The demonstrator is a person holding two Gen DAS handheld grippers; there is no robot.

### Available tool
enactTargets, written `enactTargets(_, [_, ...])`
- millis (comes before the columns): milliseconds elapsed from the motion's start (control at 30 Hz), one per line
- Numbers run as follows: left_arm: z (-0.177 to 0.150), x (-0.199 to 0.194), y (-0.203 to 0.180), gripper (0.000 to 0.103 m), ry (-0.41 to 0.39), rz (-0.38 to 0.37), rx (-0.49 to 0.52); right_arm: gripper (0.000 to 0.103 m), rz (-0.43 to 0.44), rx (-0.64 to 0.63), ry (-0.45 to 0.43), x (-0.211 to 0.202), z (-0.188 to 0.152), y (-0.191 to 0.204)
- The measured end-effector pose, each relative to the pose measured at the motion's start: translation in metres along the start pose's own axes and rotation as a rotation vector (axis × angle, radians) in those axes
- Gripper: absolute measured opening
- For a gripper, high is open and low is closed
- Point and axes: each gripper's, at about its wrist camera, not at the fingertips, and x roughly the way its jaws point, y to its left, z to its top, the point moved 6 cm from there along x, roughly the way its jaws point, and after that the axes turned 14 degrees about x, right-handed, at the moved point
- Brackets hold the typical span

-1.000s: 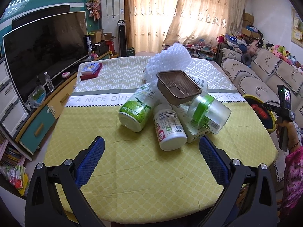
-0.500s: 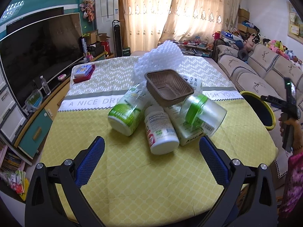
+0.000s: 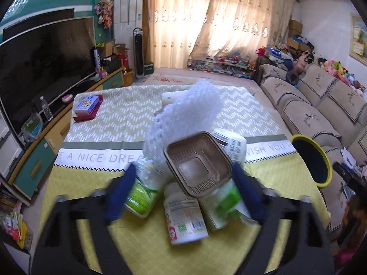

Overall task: Collect trash
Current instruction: 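Grasp the brown plastic tray with the left gripper, then carry the brown tray to the bin and release it with the left gripper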

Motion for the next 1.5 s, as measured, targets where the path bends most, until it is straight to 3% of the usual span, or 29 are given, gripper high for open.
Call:
enactTargets(167, [-0.002, 0.019, 0.006, 0.058, 0.066, -0.022, -0.023, 0.093, 0.012, 0.006, 0.01, 0.002, -0.001, 0.002])
enactTargets(233, [-0.006, 0.025, 0.005, 0.047, 0.086, -0.035, -0.031, 0.093, 0.018, 0.005, 0.01, 0.002, -0.002, 0.004])
enactTargets(433, [-0.013, 0.041, 0.008, 0.029, 0.126, -0.037, -0.03, 0.093, 0.028, 0.009, 0.026, 0.005, -0.006, 0.006])
enactTargets(533, [-0.013, 0.042, 0.011, 0.013, 0.12, -0.025, -0.031, 0.093, 0.03, 0.013, 0.03, 0.004, -0.007, 0.005])
enactTargets(600, [-0.012, 0.039, 0.014, 0.008, 0.102, -0.005, -0.019, 0.093, 0.033, 0.017, 0.031, 0.004, -0.008, 0.005])
enactTargets(967, [0.001, -0.015, 0.023, 0.005, -0.064, 0.123, 0.023, 0.093, 0.032, 0.008, 0.014, -0.003, -0.009, 0.01])
enactTargets(1167, [0.013, -0.045, -0.009, 0.005, -0.126, 0.048, 0.075, 0.093, 0.034, 0.003, -0.009, -0.014, -0.007, 0.008])
enactTargets(1333, [0.025, -0.052, -0.074, 0.005, -0.157, -0.085, 0.169, 0.093, -0.014, -0.022, -0.058, -0.033, -0.002, -0.003])
enactTargets(1500, [0.039, -0.035, -0.149, 0.005, -0.147, -0.22, 0.251, 0.093, -0.103, -0.028, -0.122, -0.059, 0.005, -0.031])
